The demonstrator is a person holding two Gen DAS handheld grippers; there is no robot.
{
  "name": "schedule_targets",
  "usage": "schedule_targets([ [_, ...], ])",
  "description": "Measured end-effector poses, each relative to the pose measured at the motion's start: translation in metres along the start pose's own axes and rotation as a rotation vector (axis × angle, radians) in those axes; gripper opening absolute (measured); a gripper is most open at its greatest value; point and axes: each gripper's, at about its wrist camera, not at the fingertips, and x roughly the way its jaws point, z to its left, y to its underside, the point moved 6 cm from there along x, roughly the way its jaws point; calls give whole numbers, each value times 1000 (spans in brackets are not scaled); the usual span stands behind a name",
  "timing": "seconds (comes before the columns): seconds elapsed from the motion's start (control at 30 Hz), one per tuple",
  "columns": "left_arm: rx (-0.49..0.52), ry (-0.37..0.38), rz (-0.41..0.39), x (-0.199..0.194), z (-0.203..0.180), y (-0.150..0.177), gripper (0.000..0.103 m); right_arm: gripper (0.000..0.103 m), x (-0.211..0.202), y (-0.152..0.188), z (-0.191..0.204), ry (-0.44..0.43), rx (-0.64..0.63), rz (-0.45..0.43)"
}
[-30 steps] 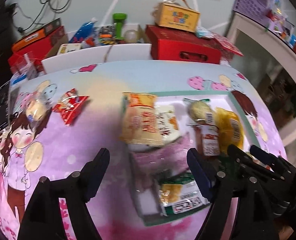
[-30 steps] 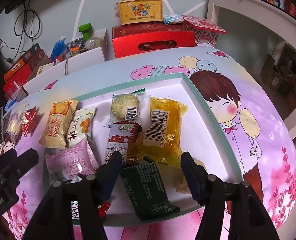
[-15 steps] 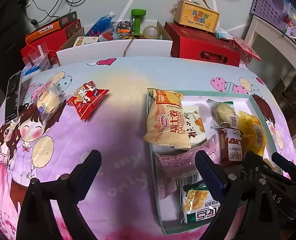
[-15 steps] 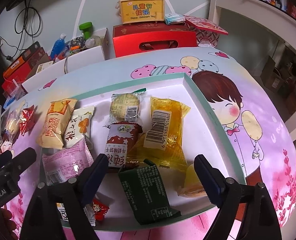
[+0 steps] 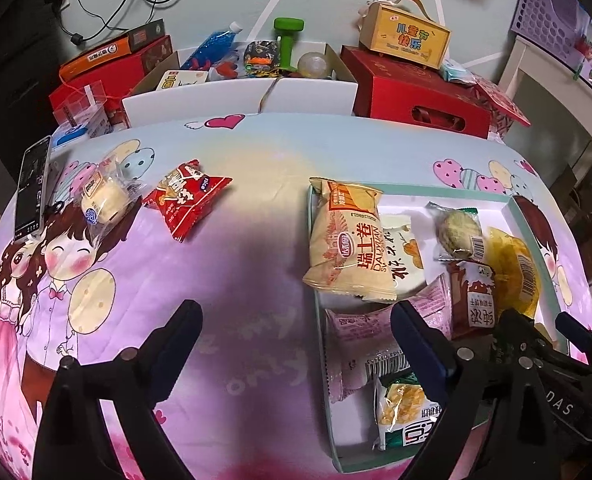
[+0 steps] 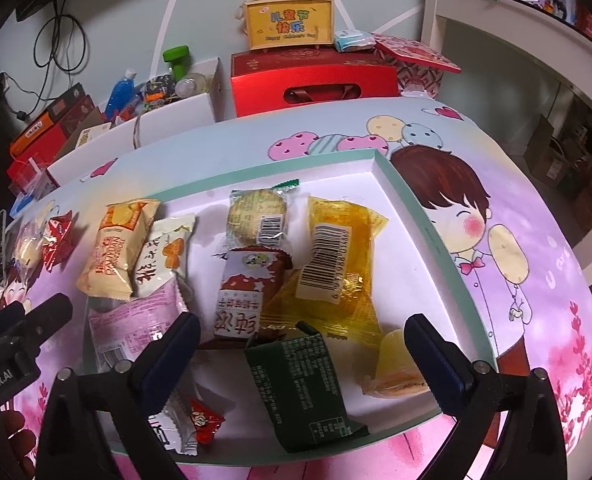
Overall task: Organize snacks
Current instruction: 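Move the left tool to the round bun bag while the right tool reaches the red candy bag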
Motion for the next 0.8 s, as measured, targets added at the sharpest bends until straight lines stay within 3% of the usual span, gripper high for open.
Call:
schedule_targets([
  [0.8,-103,-58,-19,-13,68,-3,95,103,-11,-1,61,-100,-112,-29],
])
